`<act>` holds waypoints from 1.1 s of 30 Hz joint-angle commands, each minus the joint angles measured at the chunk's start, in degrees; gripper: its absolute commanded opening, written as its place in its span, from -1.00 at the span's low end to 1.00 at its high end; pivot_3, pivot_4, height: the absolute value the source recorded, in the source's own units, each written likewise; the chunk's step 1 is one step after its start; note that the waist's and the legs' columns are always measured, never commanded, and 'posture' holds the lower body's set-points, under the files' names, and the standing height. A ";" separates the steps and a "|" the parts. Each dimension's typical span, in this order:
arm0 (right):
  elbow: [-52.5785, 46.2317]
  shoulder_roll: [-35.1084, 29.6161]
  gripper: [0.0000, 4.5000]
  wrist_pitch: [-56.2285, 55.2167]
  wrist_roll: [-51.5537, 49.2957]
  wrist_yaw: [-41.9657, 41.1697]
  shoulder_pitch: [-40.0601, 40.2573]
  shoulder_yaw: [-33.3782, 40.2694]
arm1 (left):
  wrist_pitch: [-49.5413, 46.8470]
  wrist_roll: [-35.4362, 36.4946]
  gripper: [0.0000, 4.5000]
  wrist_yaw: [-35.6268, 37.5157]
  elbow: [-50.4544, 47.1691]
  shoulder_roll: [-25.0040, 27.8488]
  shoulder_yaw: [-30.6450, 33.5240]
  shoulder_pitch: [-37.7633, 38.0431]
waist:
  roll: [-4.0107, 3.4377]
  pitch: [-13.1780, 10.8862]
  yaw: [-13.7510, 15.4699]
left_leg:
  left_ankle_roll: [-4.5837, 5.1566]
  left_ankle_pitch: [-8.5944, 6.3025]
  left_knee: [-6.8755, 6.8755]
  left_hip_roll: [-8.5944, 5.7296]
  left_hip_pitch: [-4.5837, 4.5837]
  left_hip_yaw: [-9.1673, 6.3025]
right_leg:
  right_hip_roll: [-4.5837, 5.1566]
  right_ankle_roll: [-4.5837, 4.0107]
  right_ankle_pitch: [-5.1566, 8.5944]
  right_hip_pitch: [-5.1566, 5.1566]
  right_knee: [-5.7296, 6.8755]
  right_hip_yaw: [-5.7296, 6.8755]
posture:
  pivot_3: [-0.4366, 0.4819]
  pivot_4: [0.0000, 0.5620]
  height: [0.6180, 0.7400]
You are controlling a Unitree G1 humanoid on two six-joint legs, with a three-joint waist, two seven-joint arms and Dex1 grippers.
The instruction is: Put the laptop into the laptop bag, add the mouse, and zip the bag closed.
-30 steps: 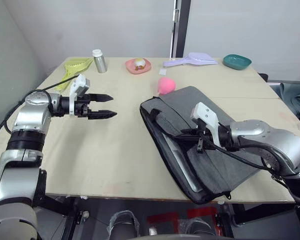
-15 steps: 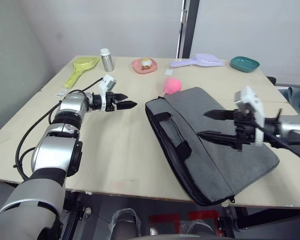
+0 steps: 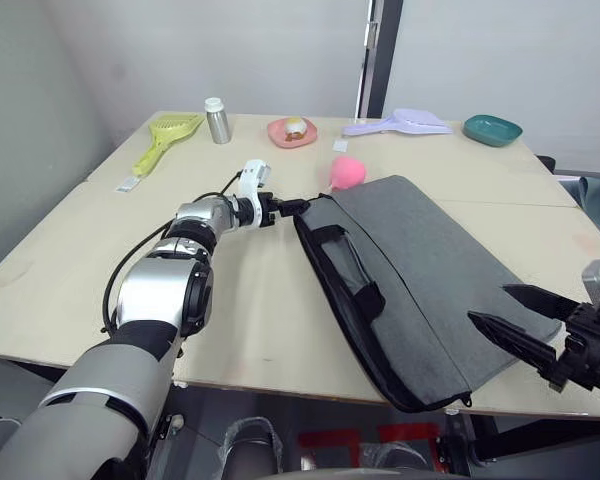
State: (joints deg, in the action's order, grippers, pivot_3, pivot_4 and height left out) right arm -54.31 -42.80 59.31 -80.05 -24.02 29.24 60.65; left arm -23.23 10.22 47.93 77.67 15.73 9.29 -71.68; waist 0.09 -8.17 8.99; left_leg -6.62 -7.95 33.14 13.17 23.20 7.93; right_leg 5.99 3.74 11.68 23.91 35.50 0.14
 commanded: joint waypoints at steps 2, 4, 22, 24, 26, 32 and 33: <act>-3.34 2.68 1.00 -6.51 -5.25 1.25 9.56 5.96 | -0.26 0.86 0.46 -2.53 -0.17 -1.45 3.59 -1.21 | 0.02 -0.02 0.11 | 0.00 0.00 -0.07 -0.01 0.05 -0.07 | 0.00 0.03 -0.01 -0.04 -0.17 0.10 | -0.05 -0.47 1.00; -4.11 5.57 1.00 -8.68 -4.84 -0.20 15.25 6.14 | -0.28 1.33 0.13 -2.39 -0.28 -1.80 4.86 -1.63 | 0.03 -0.03 0.14 | 0.00 -0.01 -0.22 -0.03 0.11 -0.11 | 0.01 0.07 0.00 -0.03 -0.36 0.18 | -0.05 -0.47 1.00; 6.32 17.09 1.00 -13.96 -1.66 -7.61 33.55 -20.02 | -6.36 2.65 -0.98 8.94 -3.92 0.14 6.34 -0.15 | -0.10 -0.08 -0.29 | -0.03 -0.09 -0.54 -0.12 0.82 -0.80 | 0.12 0.17 0.07 -0.05 -1.07 1.04 | -0.05 -0.47 1.00; 7.53 16.20 1.00 -13.28 -1.87 -5.13 30.49 -24.84 | -7.63 3.16 -0.98 9.42 -4.85 0.48 6.44 0.94 | -0.13 -0.07 -0.36 | -0.03 -0.09 -0.55 -0.14 0.83 -0.81 | 0.12 0.17 0.06 -0.07 -1.09 1.06 | -0.05 -0.47 1.00; 8.91 15.51 1.00 -12.56 -0.39 -3.31 28.18 -28.87 | -8.73 3.32 -0.98 10.10 -5.98 0.73 6.23 2.11 | -0.20 -0.03 -0.43 | -0.05 -0.08 -0.57 -0.14 0.80 -0.87 | 0.11 0.17 0.06 -0.14 -1.09 1.13 | -0.05 -0.47 1.00; 15.29 15.60 1.00 -13.21 2.38 -0.74 21.95 -34.39 | -11.88 4.01 -0.98 10.80 -9.45 1.69 5.54 5.06 | -0.21 -0.03 -0.44 | -0.05 -0.08 -0.54 -0.18 0.59 -0.97 | 0.16 0.17 0.05 -0.48 -1.16 1.21 | -0.05 -0.47 1.00; 16.51 15.61 1.00 -13.46 1.08 0.12 20.27 -34.11 | -12.57 4.14 -0.98 11.24 -10.32 1.97 5.33 5.52 | -0.21 -0.03 -0.44 | -0.05 -0.08 -0.54 -0.20 0.59 -0.97 | 0.18 0.17 0.05 -0.49 -1.15 1.21 | -0.05 -0.47 1.00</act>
State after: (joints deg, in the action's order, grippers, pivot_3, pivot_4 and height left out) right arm -39.26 -27.26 46.88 -77.94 -25.14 50.95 26.17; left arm -34.97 13.35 58.11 70.34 16.69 14.74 -65.79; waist -0.12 -8.20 8.55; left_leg -6.67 -8.03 32.60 12.98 23.74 6.94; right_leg 6.16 3.91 11.73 23.36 34.36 1.36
